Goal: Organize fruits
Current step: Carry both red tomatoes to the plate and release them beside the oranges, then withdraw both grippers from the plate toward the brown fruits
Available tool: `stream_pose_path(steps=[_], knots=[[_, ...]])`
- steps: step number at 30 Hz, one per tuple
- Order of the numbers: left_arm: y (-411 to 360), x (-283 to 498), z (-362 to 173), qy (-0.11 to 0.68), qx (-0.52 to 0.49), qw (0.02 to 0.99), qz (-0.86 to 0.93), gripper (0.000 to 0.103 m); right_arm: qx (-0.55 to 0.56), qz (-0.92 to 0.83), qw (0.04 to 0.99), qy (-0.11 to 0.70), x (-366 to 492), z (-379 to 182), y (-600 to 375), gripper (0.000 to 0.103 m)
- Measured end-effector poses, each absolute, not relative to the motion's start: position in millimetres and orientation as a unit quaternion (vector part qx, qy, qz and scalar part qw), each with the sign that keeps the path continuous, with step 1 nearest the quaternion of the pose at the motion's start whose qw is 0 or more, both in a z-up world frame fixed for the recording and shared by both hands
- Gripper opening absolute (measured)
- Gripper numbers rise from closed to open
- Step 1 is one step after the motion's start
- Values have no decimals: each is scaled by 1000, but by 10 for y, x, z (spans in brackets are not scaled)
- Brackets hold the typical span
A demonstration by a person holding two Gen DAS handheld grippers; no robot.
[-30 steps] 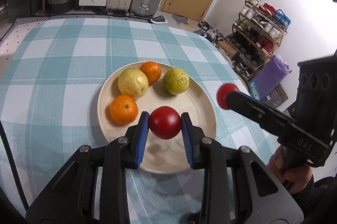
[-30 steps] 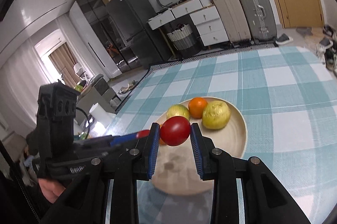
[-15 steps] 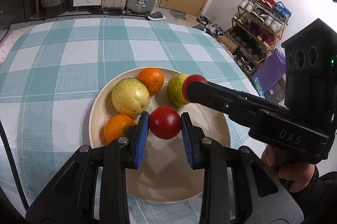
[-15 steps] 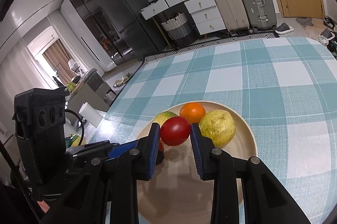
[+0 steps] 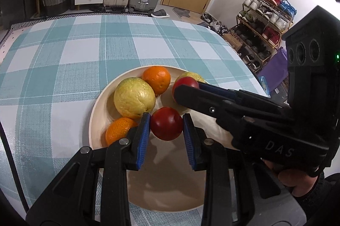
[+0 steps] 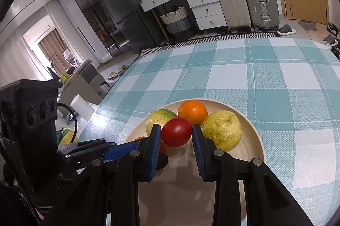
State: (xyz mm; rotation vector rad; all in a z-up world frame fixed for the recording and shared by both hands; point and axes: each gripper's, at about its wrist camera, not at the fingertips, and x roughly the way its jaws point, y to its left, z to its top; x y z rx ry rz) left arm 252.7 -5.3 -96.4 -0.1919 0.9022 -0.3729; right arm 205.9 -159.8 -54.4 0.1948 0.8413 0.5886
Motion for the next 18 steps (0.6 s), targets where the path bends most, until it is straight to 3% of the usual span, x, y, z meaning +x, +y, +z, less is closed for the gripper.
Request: stream_pose_path(steps=[7,18], knots=[[2,2548,-983,432,-107,877,-181,28,114,284,868,391,2034,-511,-1663,43],[38,2411,-821,422,-98,886,-167,28,137,270,886,350,1718,-286,-1959,49]])
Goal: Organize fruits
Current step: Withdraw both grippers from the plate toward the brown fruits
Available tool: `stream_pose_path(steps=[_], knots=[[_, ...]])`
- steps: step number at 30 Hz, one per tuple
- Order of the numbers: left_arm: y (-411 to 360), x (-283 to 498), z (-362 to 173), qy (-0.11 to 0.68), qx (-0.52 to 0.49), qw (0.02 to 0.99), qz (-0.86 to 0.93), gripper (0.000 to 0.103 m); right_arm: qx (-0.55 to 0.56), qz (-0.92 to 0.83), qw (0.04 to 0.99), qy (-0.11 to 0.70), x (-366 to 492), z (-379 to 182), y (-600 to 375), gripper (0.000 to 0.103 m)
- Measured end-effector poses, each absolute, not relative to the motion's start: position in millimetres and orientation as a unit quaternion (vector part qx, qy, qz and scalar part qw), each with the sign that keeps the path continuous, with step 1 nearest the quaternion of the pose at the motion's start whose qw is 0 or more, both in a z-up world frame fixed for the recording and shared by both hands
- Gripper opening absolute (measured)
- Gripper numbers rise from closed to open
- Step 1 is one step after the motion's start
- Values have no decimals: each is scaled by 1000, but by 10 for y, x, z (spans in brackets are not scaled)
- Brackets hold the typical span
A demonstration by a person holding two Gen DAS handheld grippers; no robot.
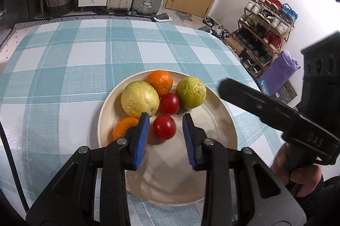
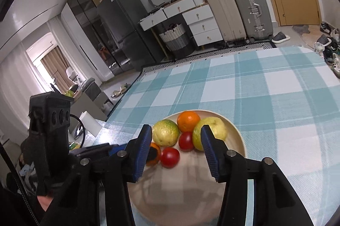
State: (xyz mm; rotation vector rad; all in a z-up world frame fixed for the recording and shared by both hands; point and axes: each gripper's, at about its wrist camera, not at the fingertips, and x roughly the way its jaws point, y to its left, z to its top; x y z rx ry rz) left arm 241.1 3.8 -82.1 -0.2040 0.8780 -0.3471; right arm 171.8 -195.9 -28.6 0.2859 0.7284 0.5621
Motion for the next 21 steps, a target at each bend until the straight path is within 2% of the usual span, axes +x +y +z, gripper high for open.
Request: stream_pose_path(steps=[7,8,10,11,14,16,19,21], knots=[[48,2161,-668,408,-93,895,-155,34,136,259,891,346,1394,-288,-2119,55],[44,2114,-643,407,-91,896,-152,34,136,260,892,343,1344,-281,-2138,57],[44,2023,-595,403,-87,899,-148,34,132,258,895,338,1246,-261,-2168,68],[49,1963,-564,399,-85,901,-144,34,130,257,897,335,1199,-249,-2183,69],[55,1795,-485,389,-81,908,-134,44,128,261,899,327,1042,-227,-2225,72],[54,1672,-428,381,-77,913,-125,52,126,260,901,325,952,-216,-2245,79],[42,1500,-352,372,-71,918,-116,58,119,256,904,320,798,-190,-2273,86],[33,1405,-319,370,-65,921,-104,65,119,254,906,317,715,-170,-2295,88]])
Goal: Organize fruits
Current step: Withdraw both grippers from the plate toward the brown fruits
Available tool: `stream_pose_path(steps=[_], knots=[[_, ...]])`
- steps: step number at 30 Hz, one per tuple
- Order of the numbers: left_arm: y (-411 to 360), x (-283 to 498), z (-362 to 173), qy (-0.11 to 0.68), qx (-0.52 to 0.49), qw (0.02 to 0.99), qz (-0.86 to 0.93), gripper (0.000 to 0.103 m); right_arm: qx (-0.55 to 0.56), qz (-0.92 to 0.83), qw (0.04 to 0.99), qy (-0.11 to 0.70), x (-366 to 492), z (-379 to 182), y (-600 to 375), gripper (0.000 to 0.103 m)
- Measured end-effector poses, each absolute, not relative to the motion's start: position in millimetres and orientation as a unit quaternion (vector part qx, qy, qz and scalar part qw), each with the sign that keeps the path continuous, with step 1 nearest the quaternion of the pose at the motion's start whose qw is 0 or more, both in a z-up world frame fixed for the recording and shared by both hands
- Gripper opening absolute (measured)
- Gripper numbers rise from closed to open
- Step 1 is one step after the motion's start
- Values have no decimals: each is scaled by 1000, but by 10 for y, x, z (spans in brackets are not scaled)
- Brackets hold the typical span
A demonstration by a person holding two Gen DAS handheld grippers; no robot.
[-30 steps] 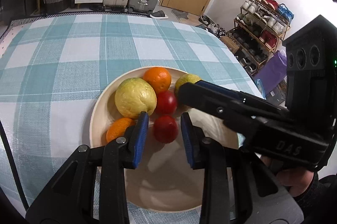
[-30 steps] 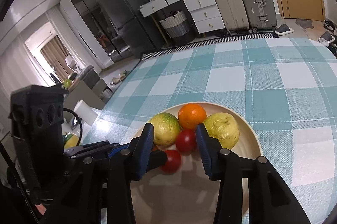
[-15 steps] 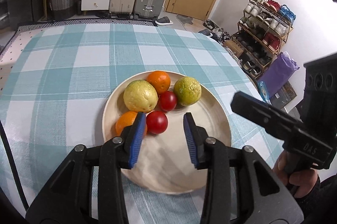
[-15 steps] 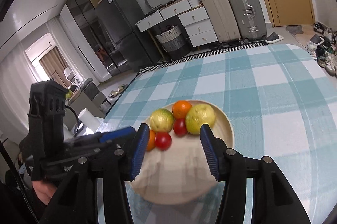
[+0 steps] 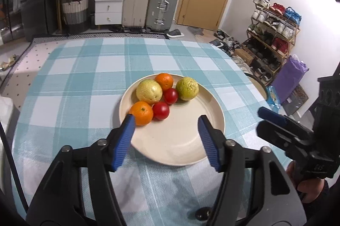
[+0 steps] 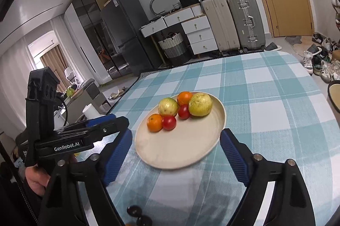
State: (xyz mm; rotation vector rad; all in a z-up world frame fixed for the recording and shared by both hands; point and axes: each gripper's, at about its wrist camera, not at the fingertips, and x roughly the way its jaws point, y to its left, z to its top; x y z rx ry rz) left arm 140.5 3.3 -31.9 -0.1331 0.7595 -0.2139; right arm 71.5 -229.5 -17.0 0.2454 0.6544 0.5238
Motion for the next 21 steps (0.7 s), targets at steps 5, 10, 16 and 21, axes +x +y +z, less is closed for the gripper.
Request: stream_pose_path(steps=[5,10,16,21], knots=[[30,1135,-235,353,-58,930,-83,77,117,252,909,311,518,-123,-2327,91],[16,914,-199,348,-57,933,-77,83,108,254,914,299,316,-70,-2295,94],[28,638,-208,345,-60,934,-68,96,101,257,917,288,87,-20,-2267,98],[20,419,-221,333,-50,940,-51,102,99,256,919,284,-86,-17,-2260,100]])
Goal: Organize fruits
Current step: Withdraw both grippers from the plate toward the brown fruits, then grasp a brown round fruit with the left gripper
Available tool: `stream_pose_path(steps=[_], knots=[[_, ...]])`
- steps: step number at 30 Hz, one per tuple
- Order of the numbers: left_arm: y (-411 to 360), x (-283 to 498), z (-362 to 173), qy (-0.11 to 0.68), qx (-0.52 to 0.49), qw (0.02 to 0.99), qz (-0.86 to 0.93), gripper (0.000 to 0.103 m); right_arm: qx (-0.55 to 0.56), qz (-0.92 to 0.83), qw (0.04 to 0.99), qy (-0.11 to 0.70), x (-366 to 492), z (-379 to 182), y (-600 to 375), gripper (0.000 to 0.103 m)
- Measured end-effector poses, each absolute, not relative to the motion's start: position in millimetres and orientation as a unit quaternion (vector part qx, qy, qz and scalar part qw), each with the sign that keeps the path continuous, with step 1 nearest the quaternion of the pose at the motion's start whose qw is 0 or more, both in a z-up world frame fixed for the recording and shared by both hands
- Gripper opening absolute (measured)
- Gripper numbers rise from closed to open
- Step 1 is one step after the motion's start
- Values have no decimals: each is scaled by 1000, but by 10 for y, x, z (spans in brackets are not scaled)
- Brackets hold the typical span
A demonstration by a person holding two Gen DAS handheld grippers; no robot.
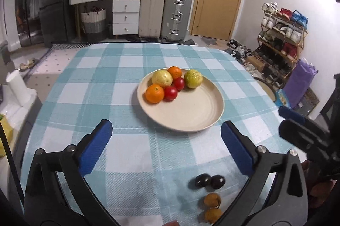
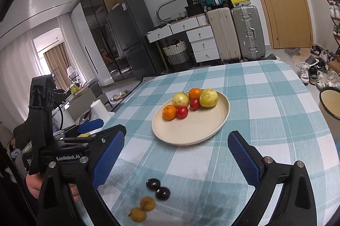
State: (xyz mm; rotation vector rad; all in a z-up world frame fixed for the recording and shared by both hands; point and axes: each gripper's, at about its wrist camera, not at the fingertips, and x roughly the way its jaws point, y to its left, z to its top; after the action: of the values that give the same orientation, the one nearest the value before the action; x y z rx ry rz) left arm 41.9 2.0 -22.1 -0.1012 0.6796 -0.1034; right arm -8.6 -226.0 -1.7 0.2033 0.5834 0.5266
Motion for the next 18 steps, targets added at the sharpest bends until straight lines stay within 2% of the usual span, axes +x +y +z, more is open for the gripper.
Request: stream_pose_path(steps=[18], knots=[[-4,-71,-495,365,-51,928,-63,102,99,233,921,296,-438,-159,-2301,103]])
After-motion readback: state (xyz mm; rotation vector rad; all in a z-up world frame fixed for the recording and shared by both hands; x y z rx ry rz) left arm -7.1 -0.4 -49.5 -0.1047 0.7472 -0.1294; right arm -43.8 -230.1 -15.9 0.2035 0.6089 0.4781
